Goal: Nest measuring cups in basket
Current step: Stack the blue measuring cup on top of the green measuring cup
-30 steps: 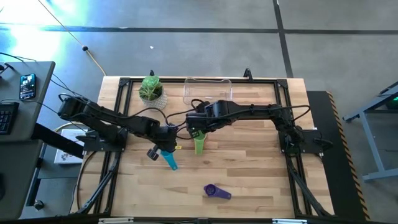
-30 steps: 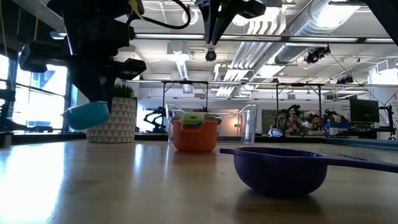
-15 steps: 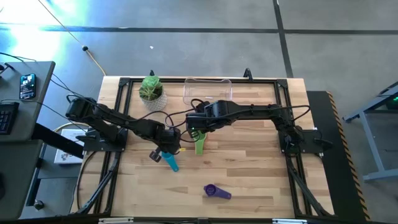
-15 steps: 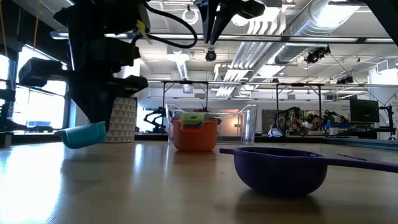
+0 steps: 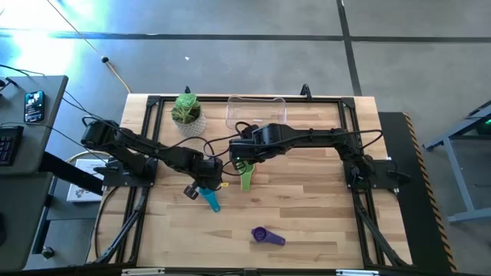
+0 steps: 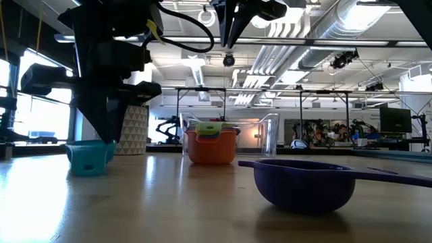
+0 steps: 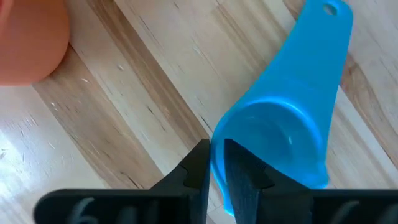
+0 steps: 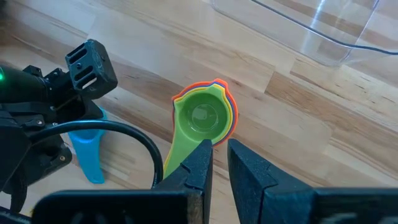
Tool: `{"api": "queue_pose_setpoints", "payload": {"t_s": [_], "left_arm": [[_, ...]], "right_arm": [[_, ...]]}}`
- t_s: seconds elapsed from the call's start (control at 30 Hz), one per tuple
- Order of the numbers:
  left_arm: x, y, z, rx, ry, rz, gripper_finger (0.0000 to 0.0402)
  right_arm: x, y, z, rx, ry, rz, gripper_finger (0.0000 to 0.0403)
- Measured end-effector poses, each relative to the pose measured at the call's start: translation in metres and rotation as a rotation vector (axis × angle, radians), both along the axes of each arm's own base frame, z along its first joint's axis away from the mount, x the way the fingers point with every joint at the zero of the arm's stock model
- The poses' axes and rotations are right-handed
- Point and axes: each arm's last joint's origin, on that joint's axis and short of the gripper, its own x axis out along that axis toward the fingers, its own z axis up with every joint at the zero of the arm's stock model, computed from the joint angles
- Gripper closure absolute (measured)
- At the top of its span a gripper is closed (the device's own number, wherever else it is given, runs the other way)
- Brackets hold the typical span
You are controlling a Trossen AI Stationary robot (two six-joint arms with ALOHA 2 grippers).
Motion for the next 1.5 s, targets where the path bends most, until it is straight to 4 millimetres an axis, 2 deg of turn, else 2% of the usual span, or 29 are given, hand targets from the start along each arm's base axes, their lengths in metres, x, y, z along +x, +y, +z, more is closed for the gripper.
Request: {"api": "queue_pose_setpoints", "payload": {"t_s": [0.37, 0.67, 1.03, 1.23, 1.5], "left_arm": [[0.000, 0.000, 0.002, -0.008, 0.017, 0.034, 0.0331], [0.000, 0.000, 0.042, -0.028, 0.025, 0.111, 0.0330], [-0.046, 0.008, 0.086, -0.078, 0.018, 0.302, 0.0332], [-0.074, 0.012, 0.104, -0.113, 0.013, 0.404, 0.0332], [-0.110, 0.019, 0.118, -0.072, 0.047, 0.528, 0.0332]], "right_arm": [[0.000, 0.000, 0.000, 0.000, 0.000, 0.002, 0.0363], [0.004, 0.001, 0.001, 0.003, -0.038, 0.021, 0.0363], [0.016, 0.002, 0.006, -0.118, -0.140, 0.115, 0.0363], [0.028, 0.003, 0.013, -0.150, -0.260, 0.188, 0.0363], [0.038, 0.004, 0.045, -0.227, -0.524, 0.284, 0.0363]]}}
